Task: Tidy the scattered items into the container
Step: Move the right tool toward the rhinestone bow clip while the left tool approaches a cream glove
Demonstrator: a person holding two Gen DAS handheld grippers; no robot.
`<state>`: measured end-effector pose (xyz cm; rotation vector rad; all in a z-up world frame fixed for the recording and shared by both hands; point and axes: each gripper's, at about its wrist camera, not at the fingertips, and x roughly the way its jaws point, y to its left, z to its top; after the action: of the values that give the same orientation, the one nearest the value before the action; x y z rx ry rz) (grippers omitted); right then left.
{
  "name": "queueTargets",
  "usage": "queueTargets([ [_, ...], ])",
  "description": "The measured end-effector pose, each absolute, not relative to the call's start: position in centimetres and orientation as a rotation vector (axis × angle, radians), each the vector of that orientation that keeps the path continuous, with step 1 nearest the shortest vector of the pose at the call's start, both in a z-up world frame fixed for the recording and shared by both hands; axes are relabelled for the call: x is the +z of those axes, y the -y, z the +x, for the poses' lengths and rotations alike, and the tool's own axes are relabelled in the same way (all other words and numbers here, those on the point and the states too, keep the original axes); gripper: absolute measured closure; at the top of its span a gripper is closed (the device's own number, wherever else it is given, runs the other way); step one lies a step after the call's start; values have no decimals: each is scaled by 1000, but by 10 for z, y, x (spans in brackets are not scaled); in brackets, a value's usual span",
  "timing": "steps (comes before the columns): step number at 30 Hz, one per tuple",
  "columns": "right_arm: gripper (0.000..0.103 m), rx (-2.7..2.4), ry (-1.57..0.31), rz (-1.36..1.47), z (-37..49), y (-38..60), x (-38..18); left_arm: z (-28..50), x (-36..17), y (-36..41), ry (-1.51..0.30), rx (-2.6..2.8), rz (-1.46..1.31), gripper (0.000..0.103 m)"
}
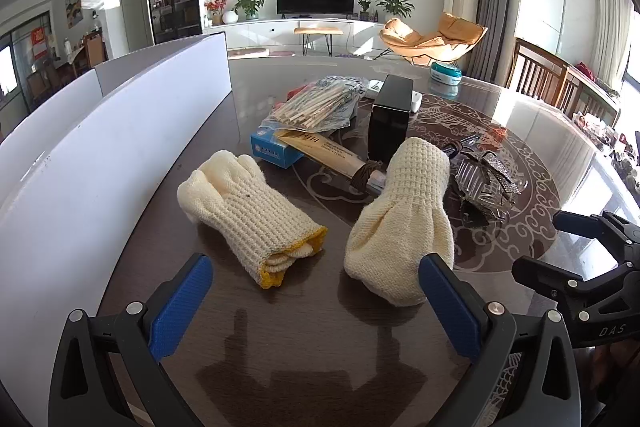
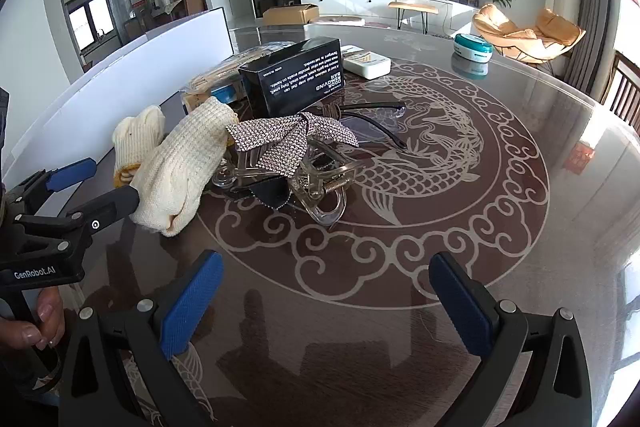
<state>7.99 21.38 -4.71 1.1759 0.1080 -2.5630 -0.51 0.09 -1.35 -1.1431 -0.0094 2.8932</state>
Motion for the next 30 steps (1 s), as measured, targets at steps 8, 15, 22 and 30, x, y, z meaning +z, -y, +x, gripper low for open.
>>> queueTargets([
  [8, 0, -2547, -75, 1193, 78, -218, -49, -12, -12, 23, 75, 2890, -1201, 0],
  [15, 0, -2540, -61, 1191, 77, -218, -49, -49, -21, 28, -103, 2871, -1335, 0],
  [22, 0, -2565, 2, 1175, 77, -227, -46, -79, -30, -14, -232, 2739, -1318, 0],
  [30, 0, -2641, 144, 1160, 77, -250, -43, -103, -27, -74, -400, 2675, -1215, 0],
])
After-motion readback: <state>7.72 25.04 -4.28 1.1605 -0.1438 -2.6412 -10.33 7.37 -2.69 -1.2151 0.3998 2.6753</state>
